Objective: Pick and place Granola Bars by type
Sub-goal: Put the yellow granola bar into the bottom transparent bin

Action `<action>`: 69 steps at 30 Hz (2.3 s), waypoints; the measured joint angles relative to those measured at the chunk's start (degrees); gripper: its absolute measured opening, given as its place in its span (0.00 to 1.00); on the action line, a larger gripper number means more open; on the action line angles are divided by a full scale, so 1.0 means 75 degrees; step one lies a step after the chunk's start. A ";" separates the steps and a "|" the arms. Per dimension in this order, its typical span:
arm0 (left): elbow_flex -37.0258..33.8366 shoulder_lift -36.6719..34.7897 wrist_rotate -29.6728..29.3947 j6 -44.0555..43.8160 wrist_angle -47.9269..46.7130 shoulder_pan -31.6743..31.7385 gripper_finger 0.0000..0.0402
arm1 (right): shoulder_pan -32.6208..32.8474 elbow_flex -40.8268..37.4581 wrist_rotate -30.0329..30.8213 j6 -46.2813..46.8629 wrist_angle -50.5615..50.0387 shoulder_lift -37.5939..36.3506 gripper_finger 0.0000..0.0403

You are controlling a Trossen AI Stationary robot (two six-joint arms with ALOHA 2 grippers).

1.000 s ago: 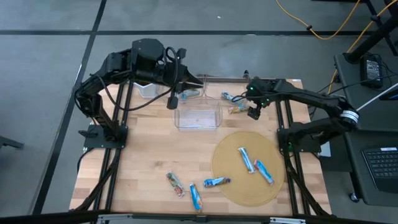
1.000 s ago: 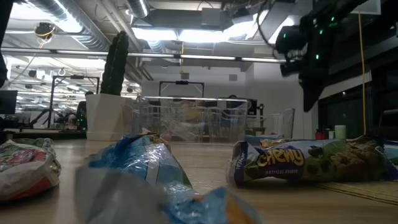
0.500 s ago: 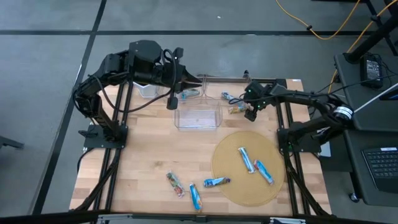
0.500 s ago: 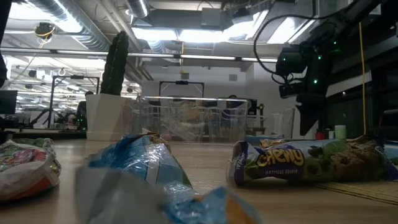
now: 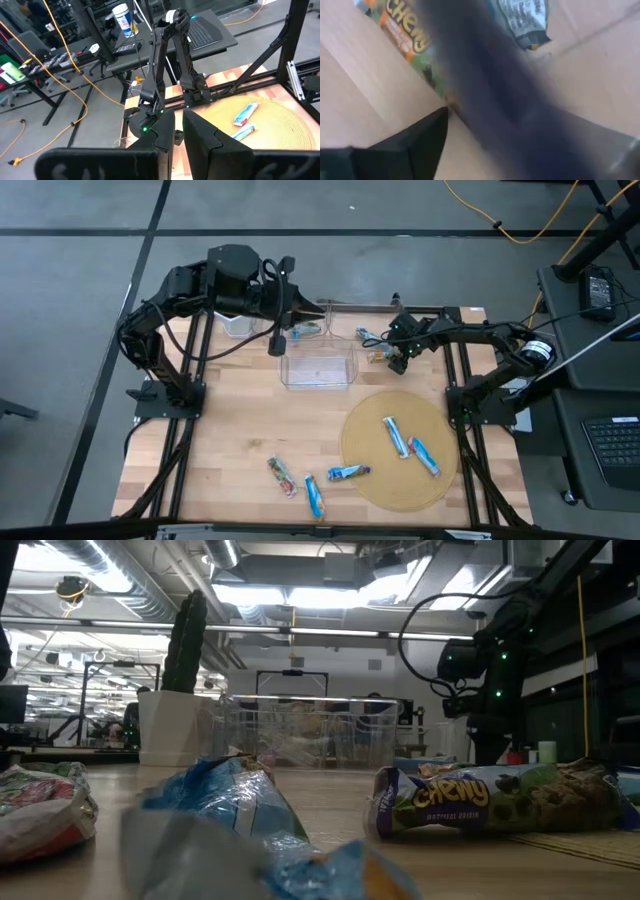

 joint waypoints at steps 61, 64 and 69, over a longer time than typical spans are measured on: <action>0.0003 0.0006 0.0064 0.0148 0.0002 0.0000 0.08 | 0.0802 0.4334 -0.1501 0.0641 -0.3987 -0.3582 0.13; 0.0003 0.0006 0.0064 0.0148 0.0000 0.0000 0.08 | 0.1316 0.5372 -0.1519 0.0604 -0.4002 -0.2808 0.13; 0.0003 0.0006 0.0064 0.0148 0.0002 0.0000 0.07 | 0.2141 0.7176 -0.1521 0.0223 -0.3990 -0.1591 0.14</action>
